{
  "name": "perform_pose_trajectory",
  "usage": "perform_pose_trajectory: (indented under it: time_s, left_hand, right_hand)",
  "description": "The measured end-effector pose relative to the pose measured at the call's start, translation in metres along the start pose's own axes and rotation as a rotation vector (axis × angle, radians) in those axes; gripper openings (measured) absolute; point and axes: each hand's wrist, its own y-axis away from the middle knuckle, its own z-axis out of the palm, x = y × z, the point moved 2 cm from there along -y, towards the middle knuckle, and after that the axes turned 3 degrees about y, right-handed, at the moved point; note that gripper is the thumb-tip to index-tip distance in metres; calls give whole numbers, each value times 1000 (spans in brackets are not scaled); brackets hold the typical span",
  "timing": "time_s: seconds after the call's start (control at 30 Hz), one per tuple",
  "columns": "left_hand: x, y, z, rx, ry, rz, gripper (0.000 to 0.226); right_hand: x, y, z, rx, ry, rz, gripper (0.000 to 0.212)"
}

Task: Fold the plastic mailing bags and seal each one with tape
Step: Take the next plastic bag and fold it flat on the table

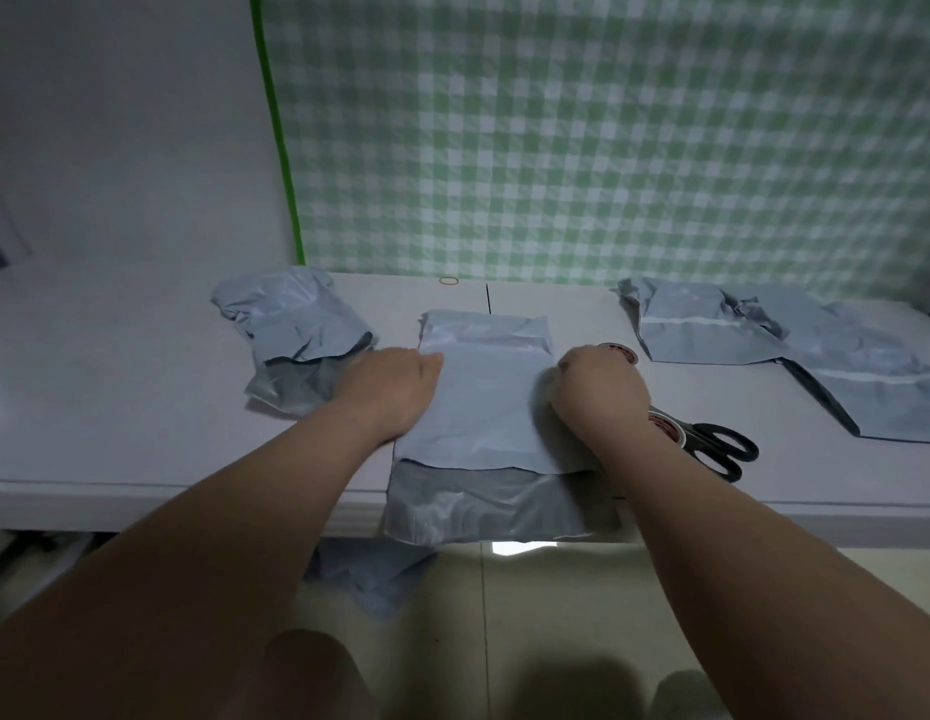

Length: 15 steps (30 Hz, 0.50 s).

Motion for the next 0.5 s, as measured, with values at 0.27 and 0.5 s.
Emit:
perform_pose_trajectory:
  time_s: [0.27,0.5]
  left_hand:
    - [2,-47,-18,59,105,-240,11]
    - [2,-68,-19,-44,223,-407,36]
  right_hand:
    - [1,-46,-6,-90,-81,162,16]
    - [-13,-61,-3,-234,-168,205,21]
